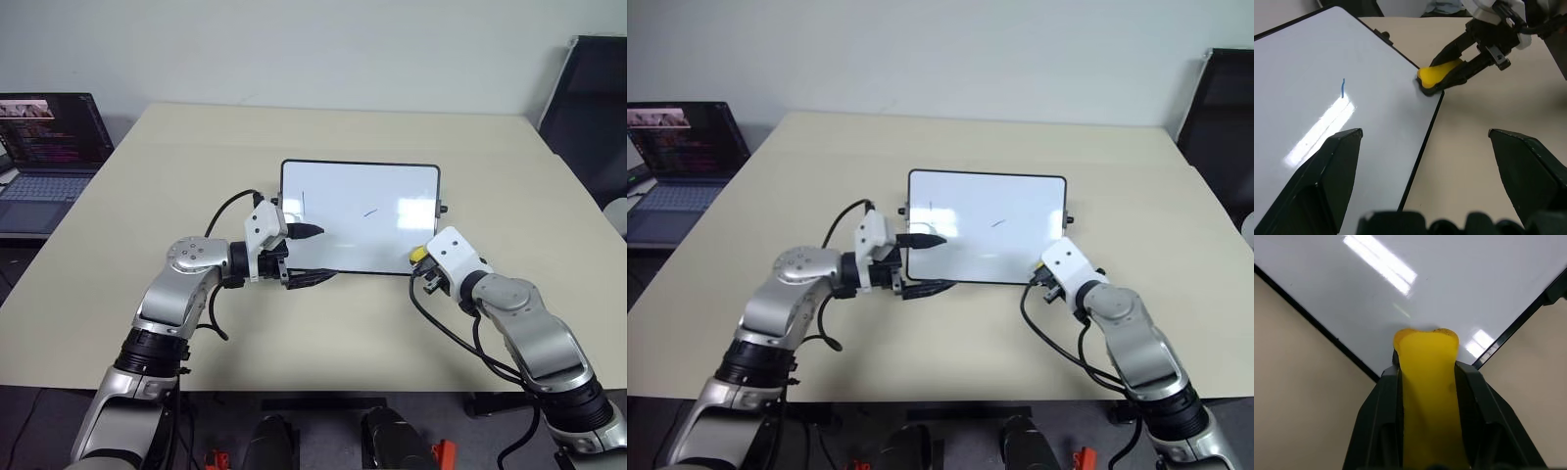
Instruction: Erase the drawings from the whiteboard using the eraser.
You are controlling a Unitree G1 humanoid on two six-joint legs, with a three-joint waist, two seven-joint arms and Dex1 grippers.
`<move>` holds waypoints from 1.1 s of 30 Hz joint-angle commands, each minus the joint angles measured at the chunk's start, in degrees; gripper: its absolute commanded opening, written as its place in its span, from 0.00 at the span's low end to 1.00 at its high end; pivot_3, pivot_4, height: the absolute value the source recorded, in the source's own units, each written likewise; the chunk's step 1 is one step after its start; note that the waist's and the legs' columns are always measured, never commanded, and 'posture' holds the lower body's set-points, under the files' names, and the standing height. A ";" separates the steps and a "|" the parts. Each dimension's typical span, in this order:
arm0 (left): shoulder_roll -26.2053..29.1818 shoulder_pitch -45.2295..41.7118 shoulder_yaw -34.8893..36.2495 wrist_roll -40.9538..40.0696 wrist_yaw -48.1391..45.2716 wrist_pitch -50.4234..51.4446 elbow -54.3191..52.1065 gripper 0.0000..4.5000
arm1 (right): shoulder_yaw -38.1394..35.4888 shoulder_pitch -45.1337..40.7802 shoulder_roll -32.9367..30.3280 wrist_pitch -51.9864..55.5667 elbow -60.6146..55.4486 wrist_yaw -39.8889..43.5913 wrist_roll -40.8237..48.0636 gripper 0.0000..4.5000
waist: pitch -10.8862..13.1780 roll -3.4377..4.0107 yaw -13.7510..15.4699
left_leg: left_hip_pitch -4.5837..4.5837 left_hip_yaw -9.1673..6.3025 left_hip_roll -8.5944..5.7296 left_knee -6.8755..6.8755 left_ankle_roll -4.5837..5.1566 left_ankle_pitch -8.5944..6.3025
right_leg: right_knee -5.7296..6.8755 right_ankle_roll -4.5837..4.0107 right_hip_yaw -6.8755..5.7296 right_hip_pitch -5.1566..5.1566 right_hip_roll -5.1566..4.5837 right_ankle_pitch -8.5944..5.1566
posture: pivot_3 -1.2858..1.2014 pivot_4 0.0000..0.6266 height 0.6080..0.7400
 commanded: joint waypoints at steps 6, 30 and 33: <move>0.10 -0.35 1.02 -0.66 -0.16 -0.62 -2.55 1.00 | -1.70 -8.19 3.46 -6.76 4.85 -5.74 -3.73 0.24 | 0.02 0.02 0.00 | 0.00 0.00 0.01 -0.05 0.00 0.00 | -0.02 0.01 -0.03 -0.06 0.01 0.07 | 0.52 0.24 1.00; -3.09 13.30 13.70 -1.62 22.71 3.90 -13.15 1.00 | -8.11 5.94 7.90 -16.82 -7.25 0.00 6.39 0.24 | 0.03 -0.02 0.37 | -0.06 -0.02 -0.01 -0.42 -0.01 -0.02 | -0.11 0.06 -0.06 -0.10 -0.02 -0.10 | 0.52 0.24 1.00; -3.24 16.56 15.42 -1.84 25.62 5.12 -16.24 1.00 | -9.59 8.46 9.01 -17.77 -8.74 -0.56 8.00 0.24 | 0.03 -0.02 0.31 | -0.03 -0.02 0.00 -0.43 -0.02 -0.02 | -0.11 0.05 -0.05 -0.10 -0.02 -0.10 | 0.52 0.24 1.00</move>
